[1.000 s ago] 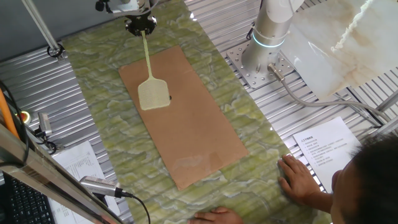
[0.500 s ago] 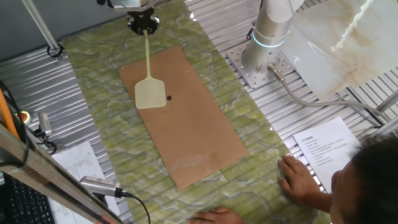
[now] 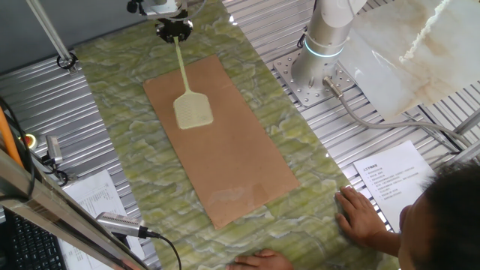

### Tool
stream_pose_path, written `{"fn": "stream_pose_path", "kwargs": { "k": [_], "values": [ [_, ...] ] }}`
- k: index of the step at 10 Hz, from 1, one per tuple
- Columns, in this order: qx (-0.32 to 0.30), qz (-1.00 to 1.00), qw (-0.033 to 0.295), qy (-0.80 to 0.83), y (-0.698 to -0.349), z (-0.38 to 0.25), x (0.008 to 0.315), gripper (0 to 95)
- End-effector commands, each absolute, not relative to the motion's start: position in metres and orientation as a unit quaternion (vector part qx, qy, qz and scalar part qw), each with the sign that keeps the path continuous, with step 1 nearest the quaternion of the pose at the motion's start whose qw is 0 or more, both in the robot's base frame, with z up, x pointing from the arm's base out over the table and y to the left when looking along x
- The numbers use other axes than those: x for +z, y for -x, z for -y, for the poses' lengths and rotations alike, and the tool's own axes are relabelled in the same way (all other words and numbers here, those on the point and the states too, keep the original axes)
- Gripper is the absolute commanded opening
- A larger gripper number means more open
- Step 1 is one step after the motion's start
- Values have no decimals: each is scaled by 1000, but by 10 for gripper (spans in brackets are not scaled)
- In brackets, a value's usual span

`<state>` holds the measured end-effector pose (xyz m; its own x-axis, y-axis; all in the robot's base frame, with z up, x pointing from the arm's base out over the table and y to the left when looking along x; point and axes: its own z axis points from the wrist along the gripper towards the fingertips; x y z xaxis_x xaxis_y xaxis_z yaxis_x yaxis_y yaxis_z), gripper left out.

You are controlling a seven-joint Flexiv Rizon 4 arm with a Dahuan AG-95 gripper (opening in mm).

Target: Swat with a flyswatter

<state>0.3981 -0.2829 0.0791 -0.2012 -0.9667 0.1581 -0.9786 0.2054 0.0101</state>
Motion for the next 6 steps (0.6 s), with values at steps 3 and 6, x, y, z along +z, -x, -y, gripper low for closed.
{"fn": "stream_pose_path", "kwargs": {
  "k": [3,6],
  "values": [
    [50,761,73,-643,-393,284,66,0],
    [41,767,65,-637,-392,284,67,0]
  ]
}}
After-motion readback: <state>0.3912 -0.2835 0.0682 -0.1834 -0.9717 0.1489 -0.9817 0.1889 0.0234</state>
